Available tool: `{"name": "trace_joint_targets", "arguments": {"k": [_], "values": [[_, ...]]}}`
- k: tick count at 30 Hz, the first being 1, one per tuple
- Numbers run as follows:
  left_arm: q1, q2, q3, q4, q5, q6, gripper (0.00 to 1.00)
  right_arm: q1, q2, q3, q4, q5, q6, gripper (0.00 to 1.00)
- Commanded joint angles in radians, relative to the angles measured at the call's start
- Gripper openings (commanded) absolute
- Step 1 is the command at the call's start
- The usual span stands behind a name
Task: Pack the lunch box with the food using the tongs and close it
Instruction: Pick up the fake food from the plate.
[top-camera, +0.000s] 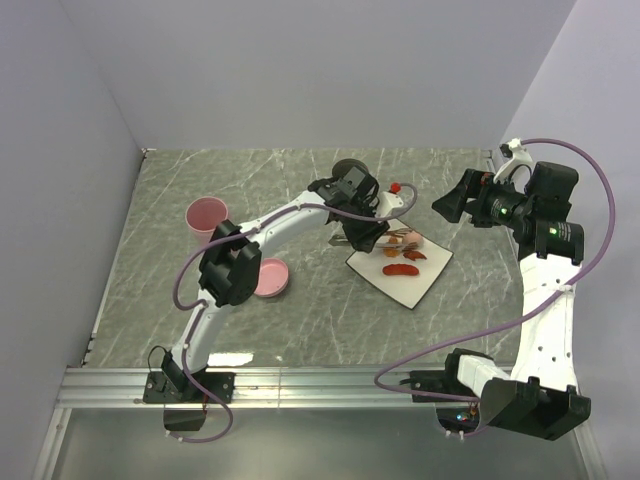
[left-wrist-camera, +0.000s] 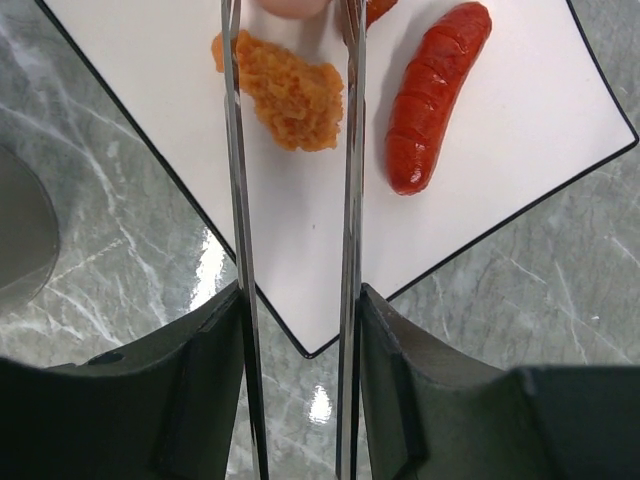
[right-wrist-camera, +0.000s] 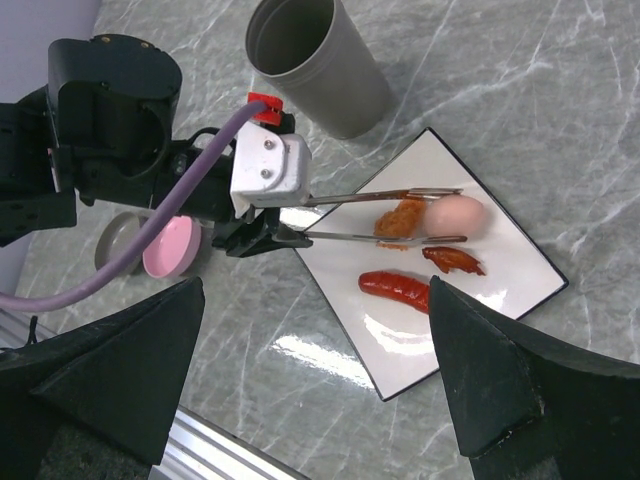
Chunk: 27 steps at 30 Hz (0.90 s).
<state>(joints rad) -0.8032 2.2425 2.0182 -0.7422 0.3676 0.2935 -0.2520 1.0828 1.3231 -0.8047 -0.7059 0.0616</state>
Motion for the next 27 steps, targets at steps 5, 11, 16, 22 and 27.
{"name": "trace_joint_targets", "arguments": {"k": [5, 11, 16, 22, 27], "values": [[-0.022, 0.031, 0.085, -0.029, -0.041, -0.001, 0.49, -0.007, -0.003, 0.019, 0.004, -0.014, -0.014, 1.00], [-0.024, 0.026, 0.088, -0.016, -0.041, -0.019, 0.47, -0.007, -0.006, 0.019, 0.004, -0.012, -0.013, 1.00], [-0.024, 0.000, 0.073, -0.003, -0.032, -0.028, 0.42, -0.009, -0.014, 0.019, 0.001, -0.010, -0.014, 1.00], [-0.022, -0.069, 0.062, -0.005, -0.015, -0.048, 0.37, -0.007, -0.023, 0.030, -0.008, -0.004, -0.019, 1.00], [-0.022, -0.119, 0.039, 0.000, 0.010, -0.073, 0.34, -0.007, -0.029, 0.037, -0.008, -0.017, -0.013, 1.00]]}}
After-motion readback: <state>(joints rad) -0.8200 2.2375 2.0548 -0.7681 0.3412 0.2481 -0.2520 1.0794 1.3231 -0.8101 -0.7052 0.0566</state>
